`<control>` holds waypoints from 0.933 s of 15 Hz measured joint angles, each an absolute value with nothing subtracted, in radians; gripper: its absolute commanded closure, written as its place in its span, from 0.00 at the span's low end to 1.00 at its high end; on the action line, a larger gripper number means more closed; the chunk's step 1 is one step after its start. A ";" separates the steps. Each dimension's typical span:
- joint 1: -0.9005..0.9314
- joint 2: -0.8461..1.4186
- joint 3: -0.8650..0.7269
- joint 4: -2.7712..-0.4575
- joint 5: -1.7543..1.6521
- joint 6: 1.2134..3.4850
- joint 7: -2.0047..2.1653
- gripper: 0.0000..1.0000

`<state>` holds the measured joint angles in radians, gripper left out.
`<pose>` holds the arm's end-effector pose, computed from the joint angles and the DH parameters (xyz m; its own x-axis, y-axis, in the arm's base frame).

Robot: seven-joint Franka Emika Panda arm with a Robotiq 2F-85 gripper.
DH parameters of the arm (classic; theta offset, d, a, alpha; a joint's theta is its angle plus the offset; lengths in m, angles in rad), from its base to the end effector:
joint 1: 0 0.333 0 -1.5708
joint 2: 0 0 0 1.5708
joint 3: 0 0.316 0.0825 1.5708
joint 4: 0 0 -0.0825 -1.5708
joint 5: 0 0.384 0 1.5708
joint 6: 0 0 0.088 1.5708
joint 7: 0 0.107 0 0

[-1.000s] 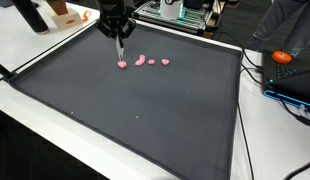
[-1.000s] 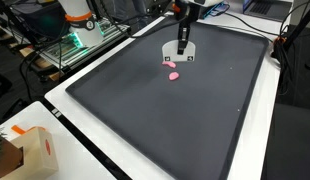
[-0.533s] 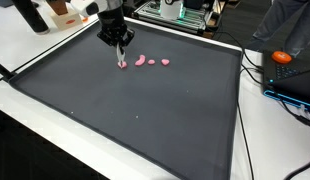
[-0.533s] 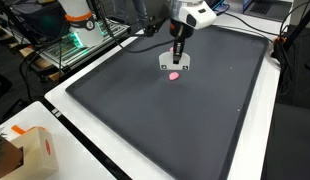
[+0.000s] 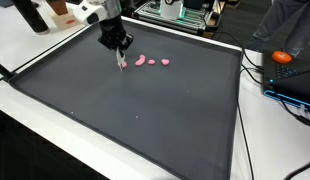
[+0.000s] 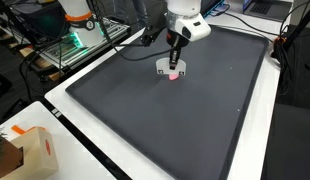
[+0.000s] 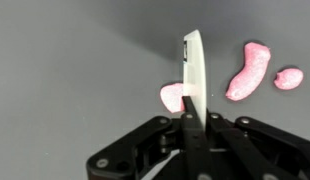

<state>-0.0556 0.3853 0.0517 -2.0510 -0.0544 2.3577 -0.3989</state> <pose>0.5863 -0.0035 0.2426 0.9051 0.4180 -0.0780 0.4181 -0.9083 -0.0157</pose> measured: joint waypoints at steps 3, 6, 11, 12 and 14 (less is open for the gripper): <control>-0.056 0.390 0.048 -2.052 -0.055 2.358 -0.399 0.99; -0.056 0.391 0.045 -2.055 -0.056 2.357 -0.399 0.99; -0.052 0.397 0.050 -2.049 -0.068 2.357 -0.400 0.99; -0.049 0.400 0.052 -2.044 -0.075 2.357 -0.400 0.99; -0.039 0.408 0.054 -2.033 -0.097 2.357 -0.400 0.99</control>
<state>-0.0393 0.4076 0.0536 -2.0328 -0.0972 2.3565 -0.4000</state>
